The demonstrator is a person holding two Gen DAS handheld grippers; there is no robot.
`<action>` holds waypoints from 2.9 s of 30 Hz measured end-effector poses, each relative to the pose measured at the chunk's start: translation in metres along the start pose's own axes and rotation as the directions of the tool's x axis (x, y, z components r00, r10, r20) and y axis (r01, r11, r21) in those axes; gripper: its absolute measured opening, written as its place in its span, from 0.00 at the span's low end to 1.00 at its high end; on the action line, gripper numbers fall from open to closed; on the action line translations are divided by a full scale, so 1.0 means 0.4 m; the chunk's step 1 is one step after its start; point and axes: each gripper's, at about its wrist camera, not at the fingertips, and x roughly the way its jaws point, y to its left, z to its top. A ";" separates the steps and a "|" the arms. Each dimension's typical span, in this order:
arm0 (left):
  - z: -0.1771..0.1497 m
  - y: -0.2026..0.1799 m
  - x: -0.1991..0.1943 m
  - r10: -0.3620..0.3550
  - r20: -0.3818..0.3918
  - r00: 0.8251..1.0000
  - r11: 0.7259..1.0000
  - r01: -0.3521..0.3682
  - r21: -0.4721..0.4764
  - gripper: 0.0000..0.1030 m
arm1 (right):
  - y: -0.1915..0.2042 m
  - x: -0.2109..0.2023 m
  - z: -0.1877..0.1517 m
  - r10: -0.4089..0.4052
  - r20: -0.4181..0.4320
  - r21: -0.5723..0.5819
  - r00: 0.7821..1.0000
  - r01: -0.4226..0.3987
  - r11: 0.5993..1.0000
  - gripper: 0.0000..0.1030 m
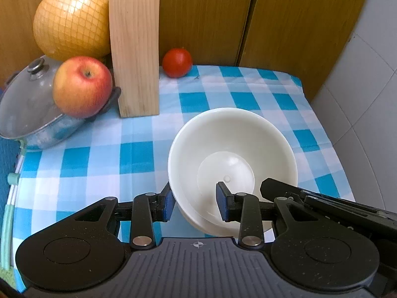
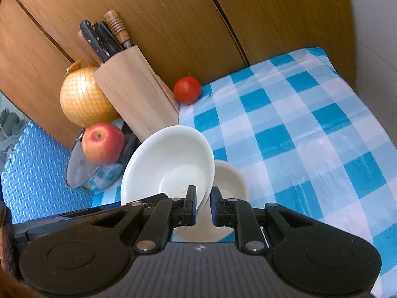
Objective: Organize plates and bowls
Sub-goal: 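Lift the last bowl with both grippers and lower it into the bowl stack, then open both grippers to release the bowl, then close both grippers on the rim of the nested cream bowls, then lift the nested bowls with both grippers and carry them over the floral plates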
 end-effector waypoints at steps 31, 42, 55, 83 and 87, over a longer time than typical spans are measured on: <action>-0.024 0.071 0.057 -0.011 -0.044 0.999 0.998 0.008 -0.066 0.67 | -0.070 0.018 0.003 -0.089 0.002 0.040 0.996 0.089 0.995 0.31; -0.028 0.061 0.107 -0.031 -0.091 0.995 0.998 0.026 -0.050 0.74 | -0.080 0.060 0.005 -0.106 -0.031 0.037 0.994 0.107 0.994 0.32; -0.032 0.050 0.153 -0.009 -0.120 0.993 1.000 0.006 -0.026 0.58 | -0.086 0.123 0.001 -0.100 -0.094 0.047 0.991 0.104 0.993 0.32; -0.024 0.024 0.199 -0.001 -0.161 0.987 1.000 0.002 0.006 0.33 | -0.092 0.168 -0.002 -0.053 -0.142 0.050 0.988 0.061 0.997 0.12; -0.023 0.023 0.200 -0.004 -0.162 0.987 1.000 0.005 0.004 0.33 | -0.091 0.162 0.000 -0.054 -0.131 0.044 0.990 0.061 0.997 0.12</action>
